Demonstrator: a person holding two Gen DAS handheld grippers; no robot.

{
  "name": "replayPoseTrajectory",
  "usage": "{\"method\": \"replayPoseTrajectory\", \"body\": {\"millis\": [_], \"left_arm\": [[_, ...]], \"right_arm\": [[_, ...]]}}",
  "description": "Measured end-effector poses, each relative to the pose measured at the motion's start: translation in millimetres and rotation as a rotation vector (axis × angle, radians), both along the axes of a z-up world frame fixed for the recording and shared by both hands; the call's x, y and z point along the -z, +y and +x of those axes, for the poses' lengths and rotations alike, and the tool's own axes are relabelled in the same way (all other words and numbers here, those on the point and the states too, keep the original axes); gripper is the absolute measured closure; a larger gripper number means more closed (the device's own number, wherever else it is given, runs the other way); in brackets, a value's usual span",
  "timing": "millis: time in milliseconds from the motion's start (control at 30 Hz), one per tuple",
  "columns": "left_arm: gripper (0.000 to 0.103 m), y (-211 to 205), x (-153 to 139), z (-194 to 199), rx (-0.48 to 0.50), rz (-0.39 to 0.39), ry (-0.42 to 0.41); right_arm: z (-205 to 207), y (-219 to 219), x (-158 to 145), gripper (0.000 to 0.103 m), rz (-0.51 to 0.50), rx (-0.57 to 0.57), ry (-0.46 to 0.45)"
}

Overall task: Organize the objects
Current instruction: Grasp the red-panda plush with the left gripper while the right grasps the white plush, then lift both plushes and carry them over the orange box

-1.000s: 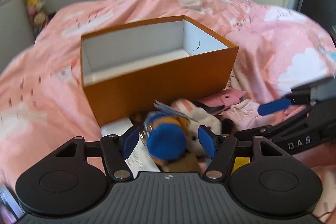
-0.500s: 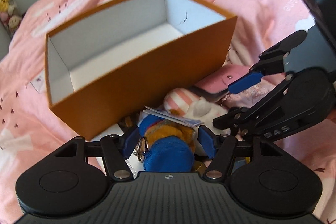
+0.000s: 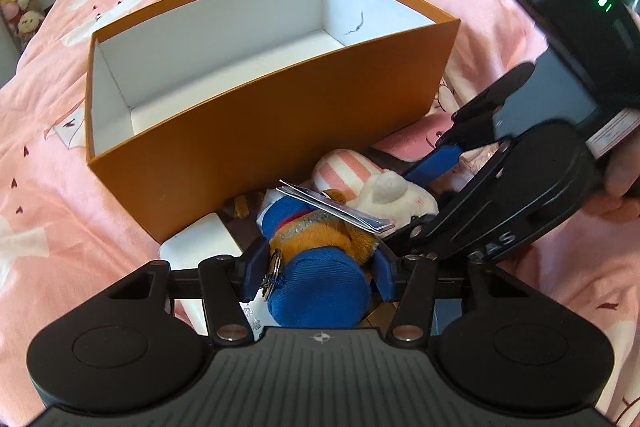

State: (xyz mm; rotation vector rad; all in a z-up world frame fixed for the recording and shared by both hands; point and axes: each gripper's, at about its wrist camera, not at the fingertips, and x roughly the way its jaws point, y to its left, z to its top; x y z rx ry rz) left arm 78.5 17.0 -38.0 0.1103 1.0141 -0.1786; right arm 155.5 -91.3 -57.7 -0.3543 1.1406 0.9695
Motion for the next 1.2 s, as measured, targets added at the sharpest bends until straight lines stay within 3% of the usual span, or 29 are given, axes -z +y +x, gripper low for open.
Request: {"method": "replayPoseTrajectory", "body": {"millis": [167,333,600,967,1200], "left_arm": [[0.044,1.8,2.4,-4.6,-0.058,-0.035,-0.034],[0.046,13.2,-0.8,-15.5,-0.163,-0.138,-0.080],[0.049,19.9,-30.5,-39.4,-0.221,-0.222,-0.191],[0.050,19.5,-85.4,-53.5,-0.237,-0.267,-0.395],[0.050,25.6,-114.3,-39.4,-0.233,-0.242,-0.500]], "right_arm": [[-0.3,-0.7,2.1,0.040,-0.001,0.009,-0.010],[-6.8,-3.4,-8.5,0.043,0.009,0.021,-0.039],[-19.9,-14.0,-40.4,0.044,0.040,0.022,-0.102],[-26.2,-34.8,-109.2,0.044,0.158,0.056,-0.194],[-12.5,-30.9,-143.8,0.044,0.251,0.089,-0.227]]}}
